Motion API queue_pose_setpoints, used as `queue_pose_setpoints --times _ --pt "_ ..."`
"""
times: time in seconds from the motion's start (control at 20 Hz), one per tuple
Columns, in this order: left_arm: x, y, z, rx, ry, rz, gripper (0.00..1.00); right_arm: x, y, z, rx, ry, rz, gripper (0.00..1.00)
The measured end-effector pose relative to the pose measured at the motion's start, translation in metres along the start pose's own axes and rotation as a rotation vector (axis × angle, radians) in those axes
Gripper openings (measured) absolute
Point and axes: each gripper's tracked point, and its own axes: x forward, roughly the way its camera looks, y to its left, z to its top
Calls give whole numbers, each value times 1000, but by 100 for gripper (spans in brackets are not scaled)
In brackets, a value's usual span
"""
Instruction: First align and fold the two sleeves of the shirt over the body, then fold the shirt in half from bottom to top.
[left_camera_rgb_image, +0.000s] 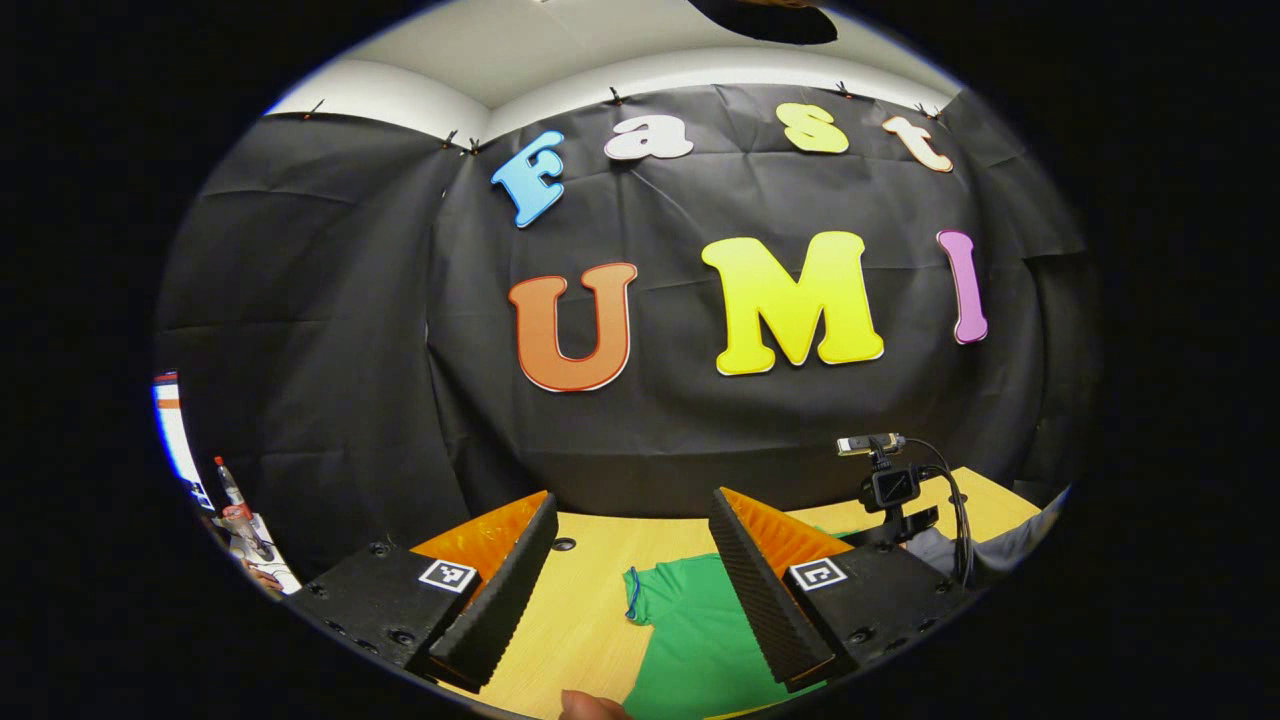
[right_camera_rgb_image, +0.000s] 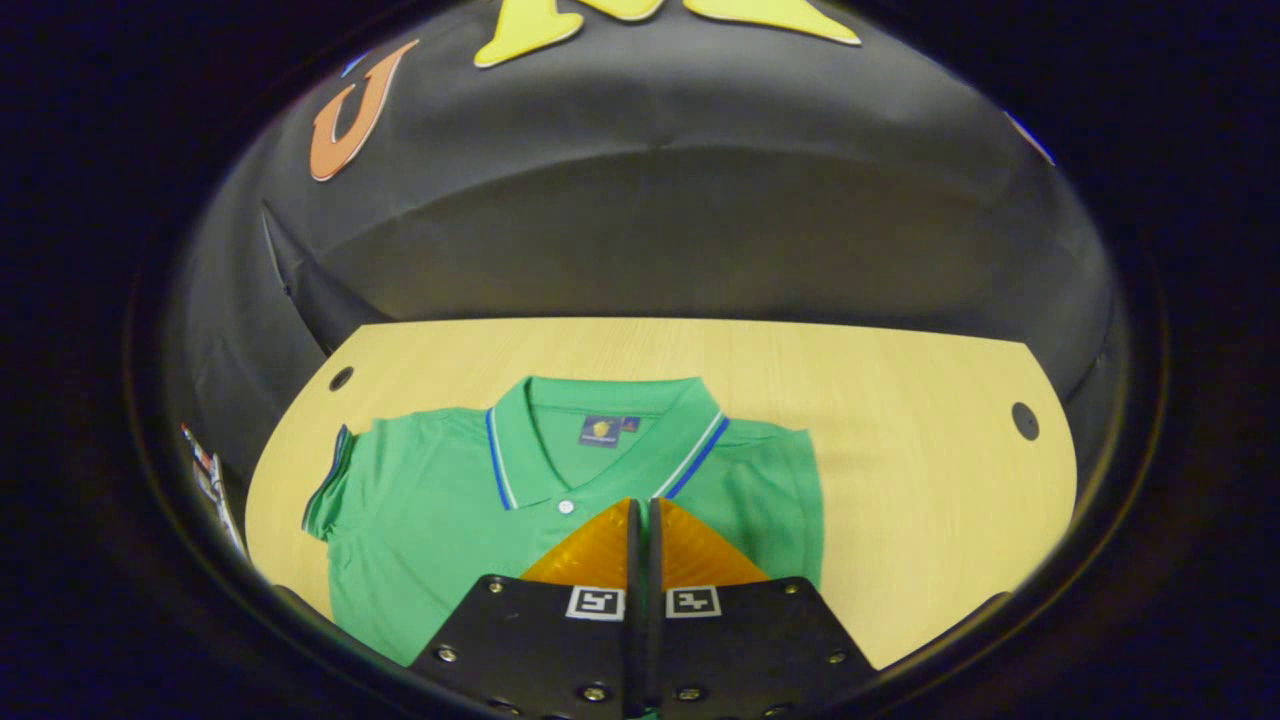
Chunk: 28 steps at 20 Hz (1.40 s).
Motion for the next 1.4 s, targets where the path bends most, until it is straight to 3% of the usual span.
queue_pose_setpoints --times 0.5,0.6,0.65,0.8,1.1,1.4 --pt "-9 26 -5 1 11 40 98 9 26 -16 -18 -10 -14 1" --pt "-9 28 -6 -8 15 47 98 6 25 -16 -39 -24 -13 6" --pt "-9 29 -7 -12 16 48 98 3 30 -16 -51 -35 4 16" --pt "-8 30 -13 -20 32 53 98 -4 29 -7 -87 -106 -14 100" --pt "14 29 -47 -54 114 34 98 -47 23 33 -145 -281 -44 99" --pt "68 16 -103 -54 232 -2 98 -125 -11 56 -193 -427 -73 99"
